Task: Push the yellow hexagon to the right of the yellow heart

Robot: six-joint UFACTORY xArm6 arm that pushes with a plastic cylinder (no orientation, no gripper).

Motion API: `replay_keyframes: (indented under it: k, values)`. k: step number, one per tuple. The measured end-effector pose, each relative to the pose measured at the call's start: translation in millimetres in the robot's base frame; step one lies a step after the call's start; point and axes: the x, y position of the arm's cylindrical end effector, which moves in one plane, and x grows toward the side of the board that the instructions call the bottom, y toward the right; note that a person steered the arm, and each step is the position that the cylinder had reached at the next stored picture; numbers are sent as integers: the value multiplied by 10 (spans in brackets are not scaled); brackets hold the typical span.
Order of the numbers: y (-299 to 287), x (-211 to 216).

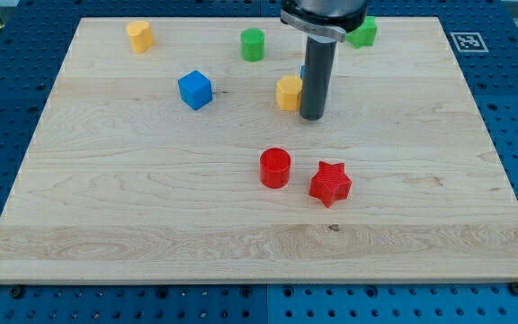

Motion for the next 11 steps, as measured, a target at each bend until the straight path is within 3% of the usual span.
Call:
replay_keyframes:
  k: [2, 5, 9, 11]
  values:
    - [-296, -371]
    - [-824, -434]
    - [-1436, -966]
    - [-1461, -1264]
